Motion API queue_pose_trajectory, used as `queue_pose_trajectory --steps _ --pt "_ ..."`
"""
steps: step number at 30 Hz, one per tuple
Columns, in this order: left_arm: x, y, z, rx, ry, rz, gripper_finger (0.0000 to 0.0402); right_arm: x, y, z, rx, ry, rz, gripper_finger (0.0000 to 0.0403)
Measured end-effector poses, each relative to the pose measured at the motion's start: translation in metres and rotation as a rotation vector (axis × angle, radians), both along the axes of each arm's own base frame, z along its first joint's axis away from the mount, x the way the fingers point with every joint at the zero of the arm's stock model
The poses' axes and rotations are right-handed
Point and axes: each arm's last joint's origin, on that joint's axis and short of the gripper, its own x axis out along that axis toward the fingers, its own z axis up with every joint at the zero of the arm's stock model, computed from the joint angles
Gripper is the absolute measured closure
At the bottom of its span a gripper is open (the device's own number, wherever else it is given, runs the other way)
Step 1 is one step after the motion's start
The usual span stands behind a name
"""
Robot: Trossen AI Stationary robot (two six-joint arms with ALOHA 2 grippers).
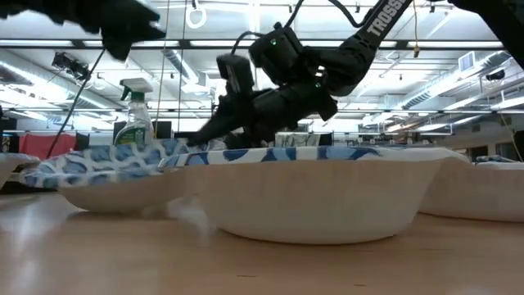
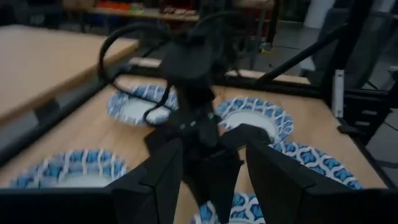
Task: Nest bowls inside each other
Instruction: Stack the blue patterned bowl on top of the blue patterned bowl
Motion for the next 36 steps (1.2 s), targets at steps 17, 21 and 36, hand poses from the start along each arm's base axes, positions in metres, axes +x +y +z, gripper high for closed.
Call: queue_pose_trajectory --steps 17,21,36 --pt "-0.01 0.007 0.046 0.087 0.092 0.016 0.0221 0.0 -0.019 0.005 0.034 -0.053 0.038 0.0324" --pt "-0.013 0.008 0.053 0.087 0.093 0.017 0.0221 -0.002 -0.024 0.004 0.047 -0.053 0.078 0.0329" --pt "-0.014 0.008 0.057 0.067 0.083 0.021 0.0221 -0.012 -0.027 -0.007 0.08 0.051 0.219 0.0306"
